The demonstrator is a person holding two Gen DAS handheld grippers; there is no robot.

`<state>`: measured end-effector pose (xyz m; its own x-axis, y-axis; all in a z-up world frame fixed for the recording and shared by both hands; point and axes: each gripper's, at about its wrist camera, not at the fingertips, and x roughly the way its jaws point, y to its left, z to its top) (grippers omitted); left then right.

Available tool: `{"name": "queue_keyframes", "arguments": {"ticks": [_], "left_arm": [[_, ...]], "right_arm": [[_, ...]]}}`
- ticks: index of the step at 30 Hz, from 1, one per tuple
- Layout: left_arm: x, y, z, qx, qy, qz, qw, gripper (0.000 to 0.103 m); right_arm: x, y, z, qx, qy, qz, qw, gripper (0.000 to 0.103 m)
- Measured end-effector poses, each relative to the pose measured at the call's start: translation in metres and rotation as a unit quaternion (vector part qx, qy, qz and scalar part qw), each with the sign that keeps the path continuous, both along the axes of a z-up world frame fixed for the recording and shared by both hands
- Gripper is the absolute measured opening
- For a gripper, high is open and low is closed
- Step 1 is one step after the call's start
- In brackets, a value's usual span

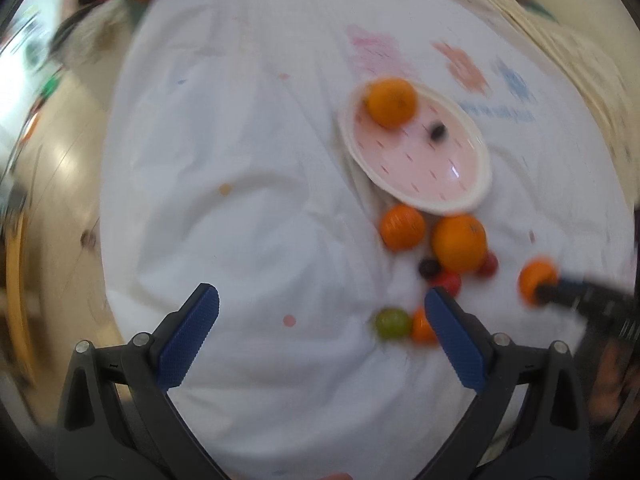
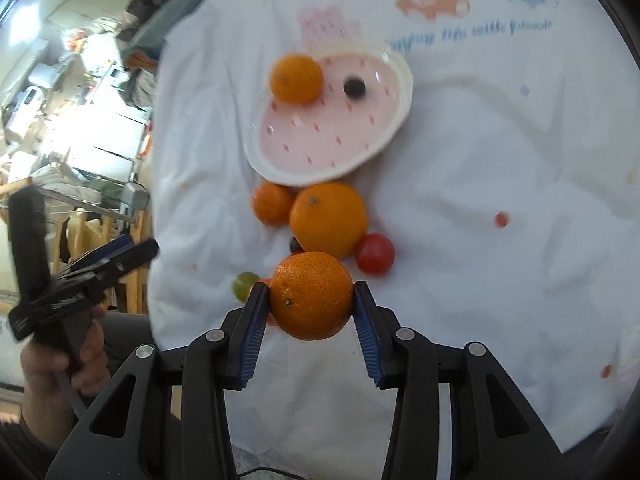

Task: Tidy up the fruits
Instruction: 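Hold the mandarin in the right gripper while the left gripper grasps the green fruit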

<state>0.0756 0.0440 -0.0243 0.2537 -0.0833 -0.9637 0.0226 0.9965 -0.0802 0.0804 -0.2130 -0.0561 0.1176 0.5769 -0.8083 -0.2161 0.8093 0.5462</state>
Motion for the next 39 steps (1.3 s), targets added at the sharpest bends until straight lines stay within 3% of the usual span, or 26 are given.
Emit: {"name": "queue_keyframes", "arguments": {"ticks": [3, 6, 8, 10, 14, 16, 20, 23, 35, 36, 37, 39], "left_arm": [[0.005, -0.019, -0.001, 0.046, 0.037, -0.123, 0.9907, 0.101], [0.000, -0.043, -0.012, 0.098, 0.054, -0.245, 0.9630, 0.101], [-0.003, -0.058, -0.025, 0.123, 0.064, -0.293, 0.9460, 0.100], [-0.007, -0.072, -0.039, 0.128, 0.082, -0.329, 0.9321, 0.089], [-0.018, -0.100, -0.065, 0.143, 0.102, -0.401, 0.8991, 0.088], [-0.015, -0.105, -0.077, 0.141, 0.123, -0.399, 0.8979, 0.085], [-0.007, -0.105, -0.087, 0.126, 0.130, -0.388, 0.9039, 0.074], [-0.004, -0.106, -0.094, 0.132, 0.132, -0.391, 0.9014, 0.062], [-0.004, -0.119, -0.098, 0.097, 0.124, -0.431, 0.8886, 0.059], [-0.004, -0.118, -0.098, 0.094, 0.123, -0.434, 0.8877, 0.056], [-0.003, -0.116, -0.098, 0.092, 0.122, -0.435, 0.8875, 0.042], [0.008, -0.116, -0.097, 0.083, 0.127, -0.432, 0.8890, 0.035]], "right_arm": [[-0.003, -0.014, 0.011, 0.008, -0.012, 0.000, 1.000, 0.044], [-0.004, -0.023, 0.010, 0.022, -0.011, -0.018, 1.000, 0.044], [-0.001, -0.026, 0.012, 0.026, -0.019, -0.033, 0.999, 0.044], [-0.001, -0.032, 0.014, 0.036, -0.020, -0.047, 0.998, 0.044], [0.001, -0.041, 0.015, 0.037, -0.024, -0.062, 0.997, 0.044], [0.003, -0.043, 0.014, 0.036, -0.021, -0.066, 0.997, 0.044], [0.005, -0.045, 0.015, 0.035, -0.021, -0.070, 0.997, 0.044], [0.008, -0.046, 0.016, 0.037, -0.026, -0.071, 0.996, 0.044], [0.010, -0.043, 0.013, 0.039, -0.020, -0.068, 0.997, 0.044], [0.010, -0.043, 0.014, 0.038, -0.022, -0.068, 0.997, 0.044], [0.010, -0.043, 0.014, 0.035, -0.024, -0.069, 0.997, 0.044], [0.009, -0.043, 0.013, 0.033, -0.021, -0.068, 0.997, 0.044]]}}
